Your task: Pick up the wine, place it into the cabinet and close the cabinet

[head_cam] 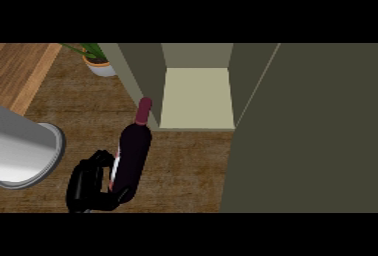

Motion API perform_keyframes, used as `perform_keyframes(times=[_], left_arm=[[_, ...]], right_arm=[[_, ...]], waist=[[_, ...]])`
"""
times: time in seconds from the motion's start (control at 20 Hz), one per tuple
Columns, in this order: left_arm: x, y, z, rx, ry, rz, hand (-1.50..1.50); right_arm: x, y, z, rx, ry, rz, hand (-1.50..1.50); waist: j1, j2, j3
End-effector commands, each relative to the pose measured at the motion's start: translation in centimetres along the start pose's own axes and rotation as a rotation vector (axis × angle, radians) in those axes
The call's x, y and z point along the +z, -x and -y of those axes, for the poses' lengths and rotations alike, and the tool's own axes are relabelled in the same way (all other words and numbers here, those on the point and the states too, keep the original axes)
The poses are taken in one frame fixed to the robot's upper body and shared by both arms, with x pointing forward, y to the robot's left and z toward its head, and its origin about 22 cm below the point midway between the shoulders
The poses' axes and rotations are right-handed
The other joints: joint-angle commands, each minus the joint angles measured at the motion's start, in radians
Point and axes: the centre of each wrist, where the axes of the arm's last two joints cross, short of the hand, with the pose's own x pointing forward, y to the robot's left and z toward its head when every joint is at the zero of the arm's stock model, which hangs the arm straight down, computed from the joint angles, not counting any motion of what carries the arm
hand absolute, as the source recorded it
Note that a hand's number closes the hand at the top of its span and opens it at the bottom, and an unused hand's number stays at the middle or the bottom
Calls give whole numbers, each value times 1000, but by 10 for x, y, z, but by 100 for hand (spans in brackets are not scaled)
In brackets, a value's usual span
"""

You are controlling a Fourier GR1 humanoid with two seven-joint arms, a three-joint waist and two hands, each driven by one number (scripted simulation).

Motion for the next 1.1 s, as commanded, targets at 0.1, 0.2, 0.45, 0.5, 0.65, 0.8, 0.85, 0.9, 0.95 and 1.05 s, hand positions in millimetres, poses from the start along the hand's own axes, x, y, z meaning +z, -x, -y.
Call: perform_keyframes(times=[0.1,0.2,0.45,0.5,0.65,0.8,0.85,0.9,0.95,1.05], left_arm=[[3,-51,31,-1,6,23,150],[7,-67,56,3,8,40,150],[2,-79,83,-1,39,54,150],[-9,-70,92,12,29,32,150],[-18,-73,90,-12,44,37,150],[-46,-88,122,-8,61,24,150],[-36,-88,138,-15,71,39,150],[-46,-94,148,-17,69,27,150],[-64,-97,143,-11,70,50,150],[-53,-86,152,-13,61,11,150]], right_arm=[[13,-31,-3,26,6,58,-150],[9,-15,3,15,14,52,-150],[17,-21,6,23,6,65,-150],[18,3,0,19,29,51,-150],[9,-20,1,16,20,59,-150],[12,-17,-2,22,34,60,-150],[7,-19,11,20,34,78,-150],[13,2,10,20,44,67,-150],[18,-20,12,30,24,76,-150],[14,-31,2,29,18,60,-150]], waist=[[-2,2,-1],[0,1,0],[-6,3,-1],[-9,4,-1],[-6,5,-1],[-11,5,-1],[-9,5,-1],[-12,5,-1],[-15,5,-1],[-12,5,-2]])
